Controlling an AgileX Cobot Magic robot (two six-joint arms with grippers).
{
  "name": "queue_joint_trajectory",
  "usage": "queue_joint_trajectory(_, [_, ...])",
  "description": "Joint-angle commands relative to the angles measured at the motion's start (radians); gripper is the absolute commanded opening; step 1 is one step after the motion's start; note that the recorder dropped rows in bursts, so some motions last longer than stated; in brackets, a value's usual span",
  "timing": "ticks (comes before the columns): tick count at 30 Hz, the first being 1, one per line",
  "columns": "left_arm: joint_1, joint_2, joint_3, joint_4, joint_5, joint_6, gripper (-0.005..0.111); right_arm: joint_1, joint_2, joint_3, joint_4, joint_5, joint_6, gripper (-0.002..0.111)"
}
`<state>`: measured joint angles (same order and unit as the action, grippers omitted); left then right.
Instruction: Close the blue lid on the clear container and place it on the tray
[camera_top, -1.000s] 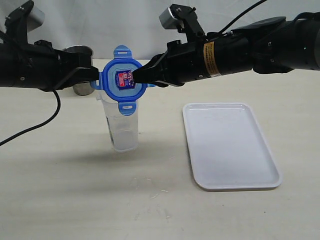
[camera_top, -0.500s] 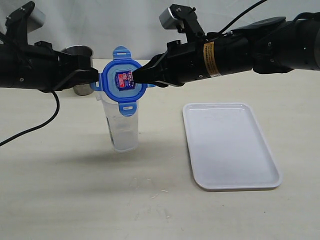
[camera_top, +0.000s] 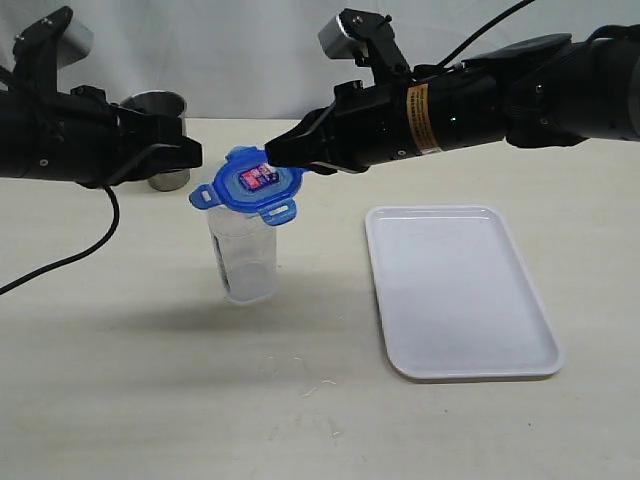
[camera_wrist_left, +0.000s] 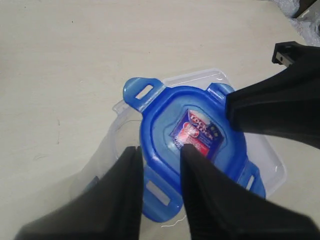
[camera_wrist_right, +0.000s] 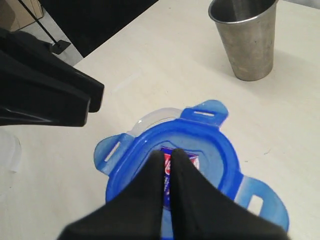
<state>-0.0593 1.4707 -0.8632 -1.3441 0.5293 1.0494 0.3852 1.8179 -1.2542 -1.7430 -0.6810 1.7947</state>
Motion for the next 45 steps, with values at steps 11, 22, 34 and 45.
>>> queue_joint_trajectory(11, [0.002, -0.003, 0.001, 0.045, -0.079, -0.001, 0.030, -0.005, -0.024, -0.002, -0.001, -0.025, -0.057, 0.023])
queue_joint_trajectory(22, [0.002, -0.110, 0.003, 0.185, -0.305, -0.008, 0.030, -0.128, -0.242, 0.211, -0.001, 0.307, -0.036, 0.046])
queue_joint_trajectory(34, [0.002, -0.369, 0.221, 0.168, -0.739, -0.008, 0.029, -0.152, -0.264, 0.346, 0.915, 1.119, -0.926, 0.046])
queue_joint_trajectory(45, [0.002, -0.366, 0.235, 0.155, -0.628, -0.008, 0.029, -0.219, -0.144, 0.327, 2.248, 1.312, -2.214, 0.046])
